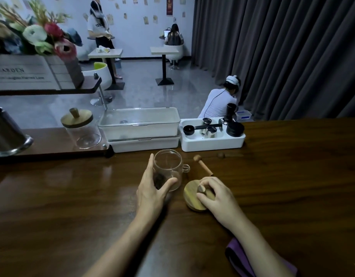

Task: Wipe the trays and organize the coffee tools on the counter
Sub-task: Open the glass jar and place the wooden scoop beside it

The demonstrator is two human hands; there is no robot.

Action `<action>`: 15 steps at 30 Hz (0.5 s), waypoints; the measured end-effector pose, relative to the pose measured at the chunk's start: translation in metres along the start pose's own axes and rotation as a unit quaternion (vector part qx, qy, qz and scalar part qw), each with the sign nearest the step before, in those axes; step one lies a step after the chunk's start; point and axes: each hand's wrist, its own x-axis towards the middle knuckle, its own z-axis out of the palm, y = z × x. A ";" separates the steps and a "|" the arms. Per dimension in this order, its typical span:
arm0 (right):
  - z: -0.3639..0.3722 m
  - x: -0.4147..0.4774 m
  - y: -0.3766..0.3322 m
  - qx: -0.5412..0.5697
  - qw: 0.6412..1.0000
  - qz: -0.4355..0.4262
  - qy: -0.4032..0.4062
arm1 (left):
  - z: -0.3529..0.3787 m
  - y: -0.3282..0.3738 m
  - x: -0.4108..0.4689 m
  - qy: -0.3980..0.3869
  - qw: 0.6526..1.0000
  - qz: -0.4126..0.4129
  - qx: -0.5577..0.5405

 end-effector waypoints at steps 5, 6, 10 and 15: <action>-0.002 0.006 0.004 -0.010 0.999 0.012 -0.036 | -0.001 0.003 -0.002 0.002 1.000 0.011 0.010; -0.006 0.008 0.004 0.006 0.999 0.023 -0.045 | -0.002 0.003 -0.002 0.000 1.000 0.012 0.009; -0.028 0.029 0.008 0.063 0.996 0.063 -0.003 | -0.001 0.007 -0.004 0.005 1.000 0.010 0.007; -0.018 0.065 0.026 -0.069 0.992 0.096 0.038 | 0.002 0.007 -0.003 0.005 1.000 0.011 0.019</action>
